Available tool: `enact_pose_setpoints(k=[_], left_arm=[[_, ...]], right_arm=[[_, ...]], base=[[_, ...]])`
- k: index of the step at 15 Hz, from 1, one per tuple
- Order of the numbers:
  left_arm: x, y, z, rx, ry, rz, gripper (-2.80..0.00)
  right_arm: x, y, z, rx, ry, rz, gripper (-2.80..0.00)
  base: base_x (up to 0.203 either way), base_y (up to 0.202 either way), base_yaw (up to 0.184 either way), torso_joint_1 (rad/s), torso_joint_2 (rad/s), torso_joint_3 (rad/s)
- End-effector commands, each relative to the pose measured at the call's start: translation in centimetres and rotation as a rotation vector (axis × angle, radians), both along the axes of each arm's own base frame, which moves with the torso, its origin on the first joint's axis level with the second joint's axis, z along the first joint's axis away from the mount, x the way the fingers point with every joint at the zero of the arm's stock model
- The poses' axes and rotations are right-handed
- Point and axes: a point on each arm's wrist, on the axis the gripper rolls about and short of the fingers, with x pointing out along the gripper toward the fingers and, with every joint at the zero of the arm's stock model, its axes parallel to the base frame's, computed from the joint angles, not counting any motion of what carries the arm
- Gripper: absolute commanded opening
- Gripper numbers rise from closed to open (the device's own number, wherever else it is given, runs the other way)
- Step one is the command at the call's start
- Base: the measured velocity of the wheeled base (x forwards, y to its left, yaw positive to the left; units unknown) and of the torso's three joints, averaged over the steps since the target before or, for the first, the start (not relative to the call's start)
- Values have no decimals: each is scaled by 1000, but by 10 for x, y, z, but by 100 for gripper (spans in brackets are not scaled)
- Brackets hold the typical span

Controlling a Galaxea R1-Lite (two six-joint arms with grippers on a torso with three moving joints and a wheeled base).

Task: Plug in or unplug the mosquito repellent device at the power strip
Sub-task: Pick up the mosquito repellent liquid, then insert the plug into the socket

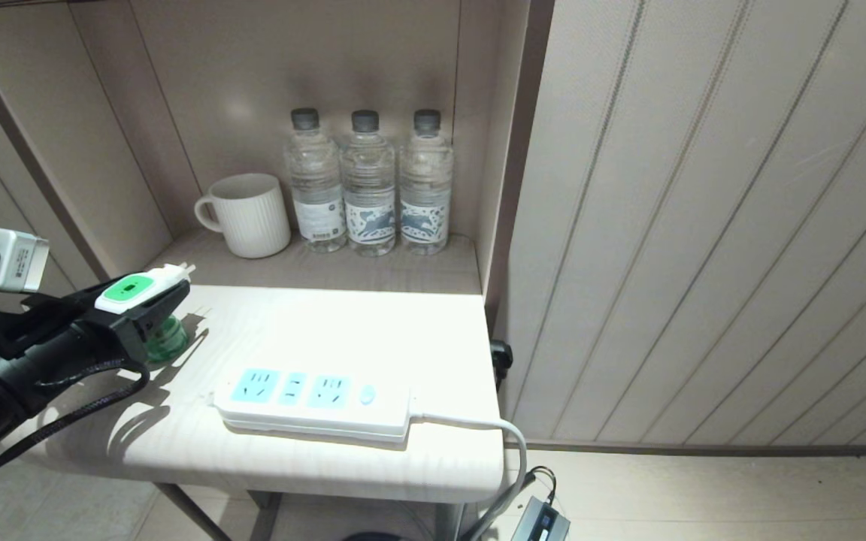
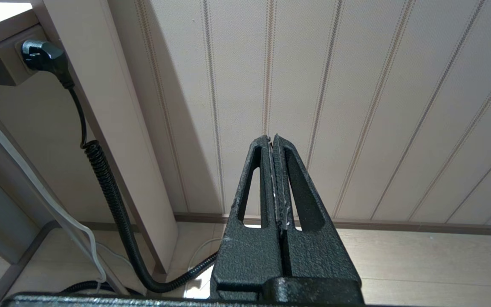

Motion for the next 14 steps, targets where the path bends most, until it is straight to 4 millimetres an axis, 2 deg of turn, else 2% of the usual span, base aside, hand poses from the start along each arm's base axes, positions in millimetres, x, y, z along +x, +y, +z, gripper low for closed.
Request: enact_pose_setpoints(k=[1, 5, 7, 10, 14], left_arm=[[1, 0, 0, 0, -1, -2, -280], [0, 0, 0, 0, -6, -2, -280], [-7, 0, 7, 1, -31, -2, -280], [-39, -3, 35, -8, -90, 52, -280], [-80, -10, 60, -13, 15, 228, -280]], right_arm=[[0, 0, 0, 0, -1, 0, -280], [0, 0, 0, 0, -1, 0, -280], [0, 0, 0, 0, -1, 0, -280], [0, 0, 0, 0, -1, 0, -280], [0, 0, 0, 0, -1, 0, -280]], base=[[0, 0, 0, 0, 0, 0], [0, 0, 0, 0, 0, 0], [0, 0, 0, 0, 0, 0], [0, 0, 0, 0, 0, 0], [0, 0, 0, 0, 0, 0]])
